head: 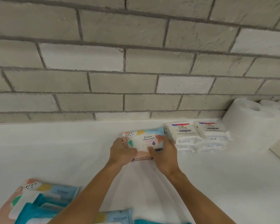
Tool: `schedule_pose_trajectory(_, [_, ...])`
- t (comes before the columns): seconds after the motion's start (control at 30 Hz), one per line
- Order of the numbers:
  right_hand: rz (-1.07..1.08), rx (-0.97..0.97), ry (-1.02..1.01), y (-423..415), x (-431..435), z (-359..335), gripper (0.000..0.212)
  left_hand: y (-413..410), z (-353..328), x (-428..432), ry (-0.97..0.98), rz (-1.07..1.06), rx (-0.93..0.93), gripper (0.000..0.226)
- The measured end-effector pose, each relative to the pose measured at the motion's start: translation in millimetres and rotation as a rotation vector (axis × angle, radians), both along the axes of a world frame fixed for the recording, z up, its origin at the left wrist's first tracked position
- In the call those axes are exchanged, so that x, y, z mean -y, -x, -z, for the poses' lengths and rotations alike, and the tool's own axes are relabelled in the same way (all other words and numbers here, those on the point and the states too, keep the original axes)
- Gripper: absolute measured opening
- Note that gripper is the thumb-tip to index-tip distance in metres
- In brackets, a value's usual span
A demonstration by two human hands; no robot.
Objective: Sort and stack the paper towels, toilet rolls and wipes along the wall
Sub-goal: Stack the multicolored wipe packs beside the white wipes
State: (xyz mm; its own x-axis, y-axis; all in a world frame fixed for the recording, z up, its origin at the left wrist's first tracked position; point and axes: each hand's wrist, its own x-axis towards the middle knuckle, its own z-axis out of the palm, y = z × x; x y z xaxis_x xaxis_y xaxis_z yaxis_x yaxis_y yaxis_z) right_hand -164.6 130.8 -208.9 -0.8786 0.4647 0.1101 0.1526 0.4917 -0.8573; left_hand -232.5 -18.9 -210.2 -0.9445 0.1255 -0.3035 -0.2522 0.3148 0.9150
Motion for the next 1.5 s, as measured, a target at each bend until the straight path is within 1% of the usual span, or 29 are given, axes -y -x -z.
schedule_pose_trajectory(0.07, [-0.065, 0.083, -0.13, -0.4, 3.2, 4.4, 0.053, -4.8, -1.2, -1.8, 0.042, -0.02, -0.046, 0.036])
schedule_pose_trajectory(0.17, [-0.083, 0.166, -0.336, -1.7, 7.5, 8.8, 0.059, -6.1, 1.7, -4.6, 0.107, -0.013, -0.114, 0.031])
schedule_pose_trajectory(0.23, [-0.075, 0.273, -0.511, -5.5, 10.8, 6.5, 0.055, -5.0, 2.2, -5.1, 0.15, 0.003, -0.145, 0.028])
schedule_pose_trajectory(0.3, [-0.084, 0.293, -0.663, -9.2, 14.0, 5.0, 0.051, -3.8, 4.4, -4.4, 0.189, 0.033, -0.161, 0.028])
schedule_pose_trajectory(0.37, [-0.102, 0.29, -0.736, -10.6, 16.4, 7.2, 0.049, -3.9, 7.1, -3.7, 0.226, 0.057, -0.168, 0.03])
schedule_pose_trajectory(0.47, [-0.109, 0.334, -0.761, -10.9, 18.9, 12.2, 0.051, -5.5, 11.8, -2.1, 0.3, 0.079, -0.171, 0.044])
schedule_pose_trajectory(0.57, [-0.087, 0.284, -0.819, -11.7, 19.0, 12.3, 0.055, -8.2, 16.1, -1.8, 0.308, 0.069, -0.196, 0.061])
schedule_pose_trajectory(0.67, [-0.148, 0.364, -0.766, -16.3, 15.5, 11.1, 0.056, -12.9, 12.6, -1.3, 0.259, 0.045, -0.171, 0.068])
schedule_pose_trajectory(0.77, [-0.151, 0.317, -0.716, -22.5, 15.3, 7.0, 0.052, -16.8, 6.3, 2.5, 0.242, 0.034, -0.161, 0.068])
schedule_pose_trajectory(0.83, [-0.154, 0.216, -0.667, -29.2, 18.9, 0.3, 0.044, -21.3, 1.8, 7.9, 0.232, 0.027, -0.192, 0.065])
schedule_pose_trajectory(0.9, [-0.161, 0.102, -0.567, -38.7, 22.9, -5.8, 0.033, -28.4, -4.1, 15.7, 0.208, 0.031, -0.202, 0.064])
schedule_pose_trajectory(0.97, [-0.192, 0.041, -0.494, -52.3, 31.8, -15.3, 0.028, -39.3, -13.1, 24.8, 0.194, 0.047, -0.233, 0.057])
schedule_pose_trajectory(1.03, [-0.227, 0.017, -0.442, -67.5, 43.3, -24.8, 0.029, -53.3, -23.9, 35.5, 0.16, 0.049, -0.283, 0.049])
schedule_pose_trajectory(1.1, [-0.266, 0.04, -0.403, -81.8, 54.7, -35.1, 0.028, -67.7, -34.2, 46.2, 0.131, 0.053, -0.329, 0.041])
schedule_pose_trajectory(1.23, [-0.376, 0.078, -0.369, -107.3, 71.9, -46.0, 0.024, -98.8, -49.0, 69.0, 0.146, 0.084, -0.397, 0.037])
schedule_pose_trajectory(1.33, [-0.468, 0.143, -0.383, -123.7, 82.8, -48.2, 0.034, -120.1, -55.1, 86.5, 0.146, 0.091, -0.409, 0.035])
schedule_pose_trajectory(1.4, [-0.57, 0.219, -0.42, -133.7, 89.7, -46.5, 0.048, -134.4, -57.6, 99.2, 0.152, 0.104, -0.421, 0.033])
schedule_pose_trajectory(1.5, [-0.722, 0.393, -0.414, -147.6, 99.5, -37.2, 0.069, -158.4, -57.0, 118.9, 0.133, 0.133, -0.442, 0.03])
